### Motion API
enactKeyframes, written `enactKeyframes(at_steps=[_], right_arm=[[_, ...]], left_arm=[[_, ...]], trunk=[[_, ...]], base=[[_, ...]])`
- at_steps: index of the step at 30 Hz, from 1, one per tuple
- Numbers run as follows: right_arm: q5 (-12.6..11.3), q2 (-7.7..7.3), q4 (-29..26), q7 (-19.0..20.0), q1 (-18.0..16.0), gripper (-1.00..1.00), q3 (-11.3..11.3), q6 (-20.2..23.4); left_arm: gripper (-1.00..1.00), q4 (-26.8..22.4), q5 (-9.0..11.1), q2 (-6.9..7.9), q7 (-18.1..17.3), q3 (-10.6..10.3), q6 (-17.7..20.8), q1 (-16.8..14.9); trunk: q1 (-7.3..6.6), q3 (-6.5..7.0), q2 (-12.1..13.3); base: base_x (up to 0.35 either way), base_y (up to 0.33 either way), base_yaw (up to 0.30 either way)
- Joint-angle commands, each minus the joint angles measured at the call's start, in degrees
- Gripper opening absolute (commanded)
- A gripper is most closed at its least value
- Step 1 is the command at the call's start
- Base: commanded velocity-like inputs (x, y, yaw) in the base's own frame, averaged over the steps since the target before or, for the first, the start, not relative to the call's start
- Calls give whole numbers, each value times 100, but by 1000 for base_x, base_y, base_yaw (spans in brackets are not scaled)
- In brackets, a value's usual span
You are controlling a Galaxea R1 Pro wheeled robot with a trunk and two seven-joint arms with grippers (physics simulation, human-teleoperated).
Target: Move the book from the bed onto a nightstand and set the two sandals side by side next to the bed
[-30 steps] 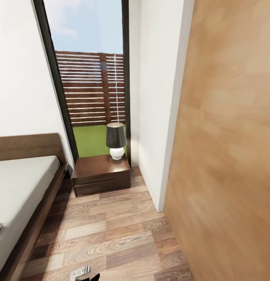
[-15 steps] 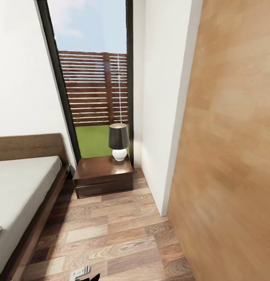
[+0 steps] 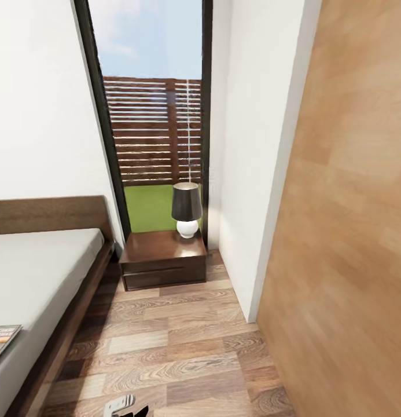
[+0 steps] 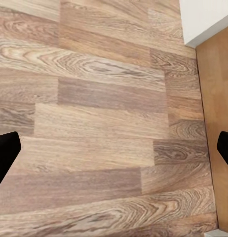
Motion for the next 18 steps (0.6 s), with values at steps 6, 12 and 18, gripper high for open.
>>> enactKeyframes(at_steps=[6, 12, 18], right_arm=[[15, -3, 15, 33, -8, 100, -44, -22], [16, -3, 19, 33, -8, 100, -47, -22], [14, -3, 16, 33, -8, 100, -49, -22]], left_arm=[[100, 2, -61, 1, -14, 48, -29, -5], [100, 1, -61, 1, -14, 48, -29, -5], [100, 4, -61, 1, -13, 40, -29, -5]], trunk=[[0, -6, -3], [0, -6, -3], [0, -6, -3]], base=[[202, 0, 6], [307, 0, 1], [317, 0, 0]])
